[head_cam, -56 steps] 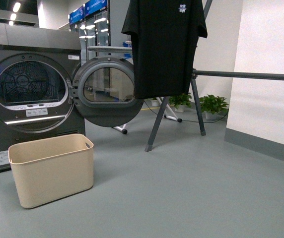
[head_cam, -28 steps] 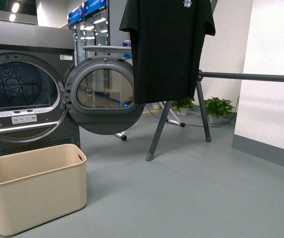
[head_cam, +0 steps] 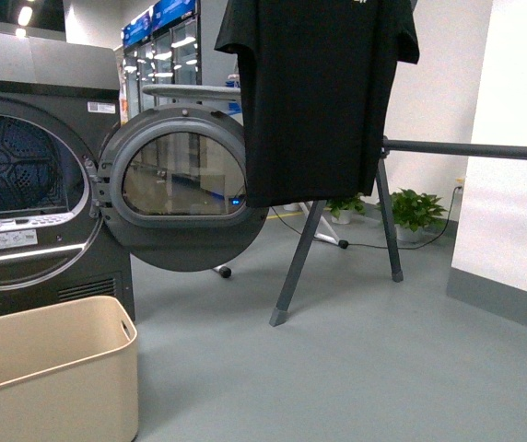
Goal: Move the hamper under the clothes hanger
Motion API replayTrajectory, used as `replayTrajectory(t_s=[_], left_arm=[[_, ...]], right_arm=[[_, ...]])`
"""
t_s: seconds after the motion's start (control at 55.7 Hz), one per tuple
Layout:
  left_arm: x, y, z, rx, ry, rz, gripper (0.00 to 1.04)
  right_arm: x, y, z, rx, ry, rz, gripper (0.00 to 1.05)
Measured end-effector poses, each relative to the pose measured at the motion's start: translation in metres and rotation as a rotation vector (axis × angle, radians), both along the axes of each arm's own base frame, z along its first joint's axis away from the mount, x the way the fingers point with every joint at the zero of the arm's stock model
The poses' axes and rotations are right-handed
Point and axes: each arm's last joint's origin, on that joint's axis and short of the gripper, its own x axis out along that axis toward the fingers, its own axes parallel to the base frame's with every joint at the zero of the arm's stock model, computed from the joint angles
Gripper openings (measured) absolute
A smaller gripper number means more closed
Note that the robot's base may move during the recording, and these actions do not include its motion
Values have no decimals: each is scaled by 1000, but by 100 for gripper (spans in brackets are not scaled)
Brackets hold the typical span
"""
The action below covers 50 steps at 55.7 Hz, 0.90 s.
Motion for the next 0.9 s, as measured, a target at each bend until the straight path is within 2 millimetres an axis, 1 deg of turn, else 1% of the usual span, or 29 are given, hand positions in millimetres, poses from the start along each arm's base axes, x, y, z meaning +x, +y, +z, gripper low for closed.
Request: replayTrajectory(t_s=[0.898], left_arm=[[0,0,0,0,1,-1,98]], right_arm=[[0,0,0,0,2,1,97]])
